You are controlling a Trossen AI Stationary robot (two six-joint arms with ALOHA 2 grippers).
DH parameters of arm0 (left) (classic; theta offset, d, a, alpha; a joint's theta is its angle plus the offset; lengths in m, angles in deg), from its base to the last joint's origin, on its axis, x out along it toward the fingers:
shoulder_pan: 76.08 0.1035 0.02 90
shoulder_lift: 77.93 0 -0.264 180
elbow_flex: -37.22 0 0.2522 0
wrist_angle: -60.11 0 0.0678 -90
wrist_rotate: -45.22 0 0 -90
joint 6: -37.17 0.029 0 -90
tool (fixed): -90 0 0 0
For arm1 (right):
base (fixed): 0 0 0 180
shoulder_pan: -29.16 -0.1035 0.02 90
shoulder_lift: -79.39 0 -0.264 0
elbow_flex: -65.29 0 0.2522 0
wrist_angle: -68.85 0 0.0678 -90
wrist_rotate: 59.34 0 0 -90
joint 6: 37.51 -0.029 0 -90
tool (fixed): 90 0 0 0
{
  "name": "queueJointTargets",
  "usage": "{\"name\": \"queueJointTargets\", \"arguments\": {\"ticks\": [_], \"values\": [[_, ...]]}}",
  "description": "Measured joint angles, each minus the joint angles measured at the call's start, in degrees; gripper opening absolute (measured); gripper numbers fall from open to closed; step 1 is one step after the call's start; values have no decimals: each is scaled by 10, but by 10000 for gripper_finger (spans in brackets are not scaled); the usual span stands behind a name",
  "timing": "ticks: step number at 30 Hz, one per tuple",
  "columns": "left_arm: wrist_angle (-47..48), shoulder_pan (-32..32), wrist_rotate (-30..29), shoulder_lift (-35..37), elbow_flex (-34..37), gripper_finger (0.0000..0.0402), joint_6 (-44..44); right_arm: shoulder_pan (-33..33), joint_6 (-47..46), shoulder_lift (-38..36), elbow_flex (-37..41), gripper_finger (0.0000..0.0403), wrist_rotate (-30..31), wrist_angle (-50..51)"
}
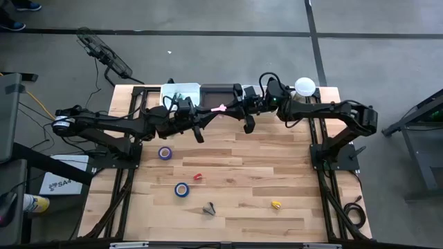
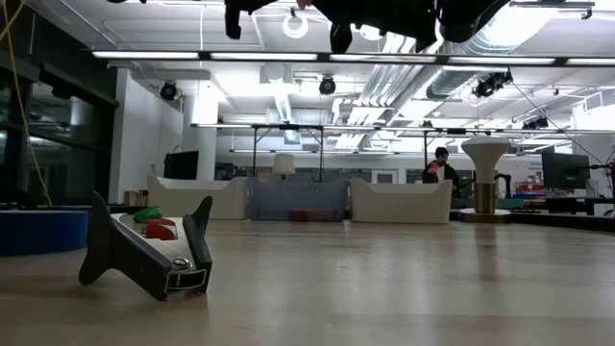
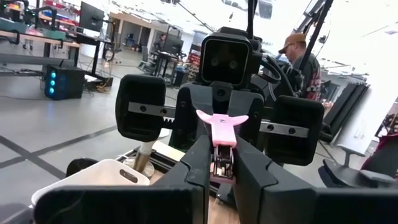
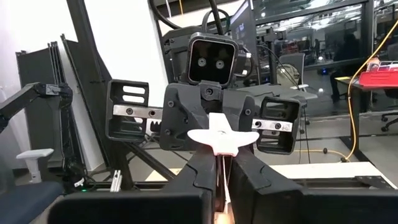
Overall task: Pick and place Stapler, Stapler remover, tape
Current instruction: Put the pink staple remover into the left white bin
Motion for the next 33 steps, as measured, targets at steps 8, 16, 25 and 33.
{"name": "queueJointTargets", "arguments": {"ticks": [8,16,25,33], "values": [[1,0,-26,-1,0,33,2,21,-3,-2,0,70,-55,10],[8,1,-98,-1,0,33,34,68,-54,-7,0,105,-94,33],[46,57,-116,0,0,33,20,141,-70,-12,1,118,-154,67],[151,128,-132,0,0,33,-55,209,-79,-16,1,119,-196,94]]}}
